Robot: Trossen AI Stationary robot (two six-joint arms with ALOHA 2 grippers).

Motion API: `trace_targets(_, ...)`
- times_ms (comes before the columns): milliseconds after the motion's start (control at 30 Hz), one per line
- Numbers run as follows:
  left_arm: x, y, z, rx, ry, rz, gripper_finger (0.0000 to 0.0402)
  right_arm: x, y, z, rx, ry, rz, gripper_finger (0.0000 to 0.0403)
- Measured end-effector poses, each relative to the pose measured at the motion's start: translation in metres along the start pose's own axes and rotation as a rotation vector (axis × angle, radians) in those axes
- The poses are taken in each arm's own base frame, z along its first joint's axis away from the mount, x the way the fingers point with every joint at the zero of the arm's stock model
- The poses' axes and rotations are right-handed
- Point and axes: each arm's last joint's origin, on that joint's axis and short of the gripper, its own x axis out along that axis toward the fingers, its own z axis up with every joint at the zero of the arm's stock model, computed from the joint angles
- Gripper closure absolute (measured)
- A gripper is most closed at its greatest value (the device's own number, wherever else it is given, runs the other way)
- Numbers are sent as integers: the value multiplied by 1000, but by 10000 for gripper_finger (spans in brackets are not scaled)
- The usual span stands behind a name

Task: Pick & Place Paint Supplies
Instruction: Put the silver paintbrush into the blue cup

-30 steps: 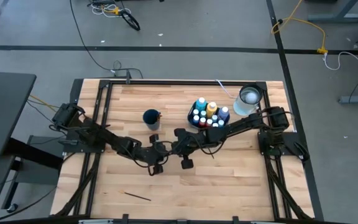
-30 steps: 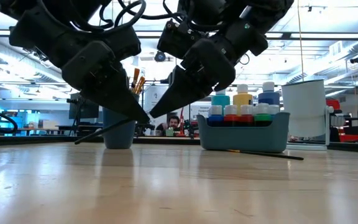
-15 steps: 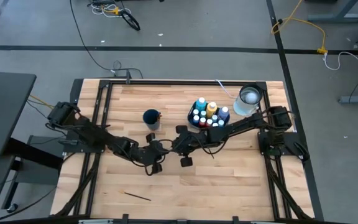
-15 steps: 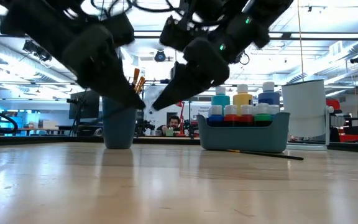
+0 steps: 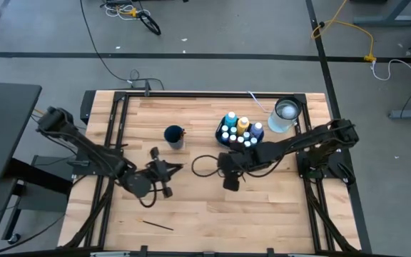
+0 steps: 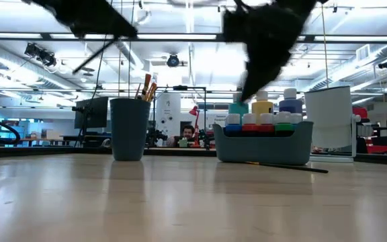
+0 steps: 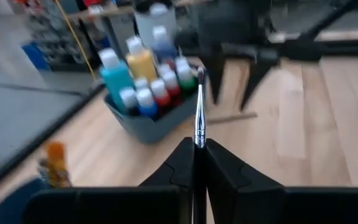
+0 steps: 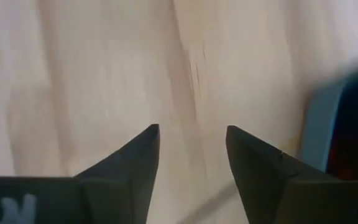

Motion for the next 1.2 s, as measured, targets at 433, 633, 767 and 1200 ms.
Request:
trace_targets(433, -7, 9, 8, 84, -74, 201, 373, 38, -16, -71, 93, 295, -1, 207)
trace_targets(633, -8, 10, 12, 100, -98, 256, 376, 44, -27, -71, 137, 272, -8, 207)
trace_targets(767, -8, 9, 15, 110, -112, 273, 372, 45, -29, -71, 117, 274, -8, 219)
trace_targets(1200, -8, 9, 18, 127, -122, 274, 372, 39, -30, -76, 98, 354, -5, 385)
